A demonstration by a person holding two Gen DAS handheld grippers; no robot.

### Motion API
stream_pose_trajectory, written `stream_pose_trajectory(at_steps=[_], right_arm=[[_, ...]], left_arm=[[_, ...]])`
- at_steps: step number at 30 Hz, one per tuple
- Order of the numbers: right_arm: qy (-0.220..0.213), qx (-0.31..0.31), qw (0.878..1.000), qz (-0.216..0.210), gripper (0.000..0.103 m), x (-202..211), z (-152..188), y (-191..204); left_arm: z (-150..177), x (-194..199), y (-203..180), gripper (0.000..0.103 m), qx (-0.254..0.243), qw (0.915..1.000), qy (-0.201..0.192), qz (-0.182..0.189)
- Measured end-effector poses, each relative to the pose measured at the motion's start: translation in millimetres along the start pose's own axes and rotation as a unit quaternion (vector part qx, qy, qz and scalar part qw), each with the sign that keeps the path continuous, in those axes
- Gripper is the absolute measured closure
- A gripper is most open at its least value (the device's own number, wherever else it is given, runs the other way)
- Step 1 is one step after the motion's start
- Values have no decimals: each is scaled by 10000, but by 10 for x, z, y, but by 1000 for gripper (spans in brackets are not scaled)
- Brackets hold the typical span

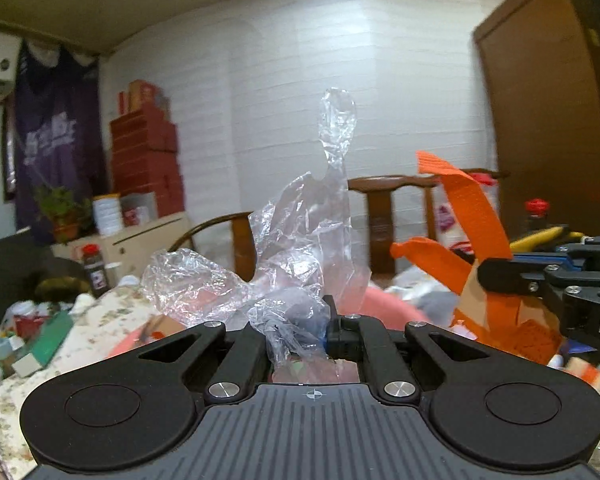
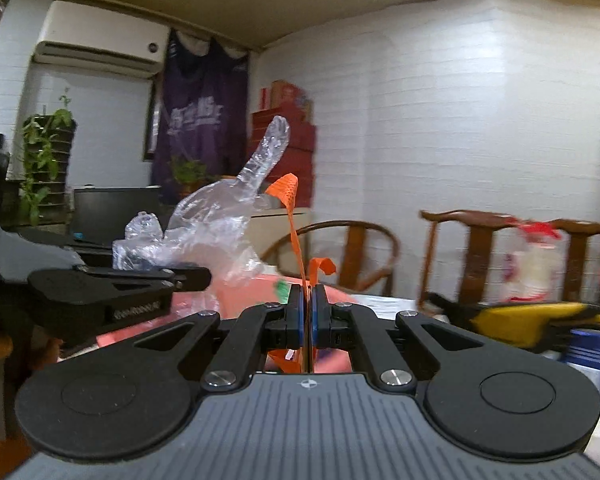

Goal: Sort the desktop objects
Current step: 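Carry bag and strip over the pink basin and open both grippers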

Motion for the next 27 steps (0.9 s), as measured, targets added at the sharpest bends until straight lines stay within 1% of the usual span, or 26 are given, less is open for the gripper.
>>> stream_pose_trajectory(at_steps=[3,4,7,8,10,11,12,14,15,16,17,19,21,22,23,24,25,27], right_arm=[[91,-4,9998,-192,99,-330,-90,125],[143,11,9996,-230,99,-438,-110,161],[335,-61,9986,-408,99,-786,-148,229],[409,-109,9980,-467,99,-902,-163,255],[560,-181,9967,-551,99,-1129,-190,303],[677,-226,9957,-591,99,-1262,-195,324],[775,-292,9946,-625,99,-1370,-202,338],[1053,-429,9910,-700,98,-1592,-174,382],[1196,-477,9892,-703,98,-1705,-153,401],[1352,-496,9872,-691,98,-1808,-117,415],[1439,-513,9860,-669,98,-1883,-94,436],[1625,-626,9827,-638,98,-2014,-24,440],[1765,-825,9788,-637,96,-2115,51,435],[1852,-902,9765,-632,96,-2164,96,435],[1968,-954,9740,-585,96,-2213,150,422],[2097,-984,9713,-547,96,-2260,190,440],[2180,-1089,9684,-526,96,-2282,226,435],[2376,-1289,9615,-499,95,-2348,248,391]], left_arm=[[-6,-148,268,100,94,9998,61,-179],[-10,-201,352,98,114,9996,83,-225],[-17,-375,567,96,172,9992,197,-304],[-23,-447,642,91,182,9990,262,-324],[-19,-563,760,86,207,9984,400,-347],[-5,-635,812,79,207,9979,499,-358],[13,-721,859,76,164,9973,618,-354],[89,-863,919,75,76,9948,945,-373],[132,-940,945,72,22,9931,1107,-378],[180,-1013,955,67,-37,9911,1276,-373],[227,-1052,948,60,-46,9900,1362,-353],[280,-1167,961,53,-45,9879,1529,-269],[315,-1251,946,51,-96,9865,1626,-154],[312,-1281,922,47,-135,9848,1726,-103],[304,-1314,904,38,-142,9839,1779,-47],[310,-1360,872,35,-176,9816,1899,26],[326,-1423,847,29,-215,9786,2039,147],[361,-1515,768,24,-326,9724,2298,256]])
Point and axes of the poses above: each gripper's, at about its wrist camera, not at the fingertips, and x roughly against the way its jaws point, y to its left, z to its underside, the point moved 8 cm from there along -x, roughly the way its jaws point, and after that the axes turned 4 degrees about x, right-handed, at the moved point
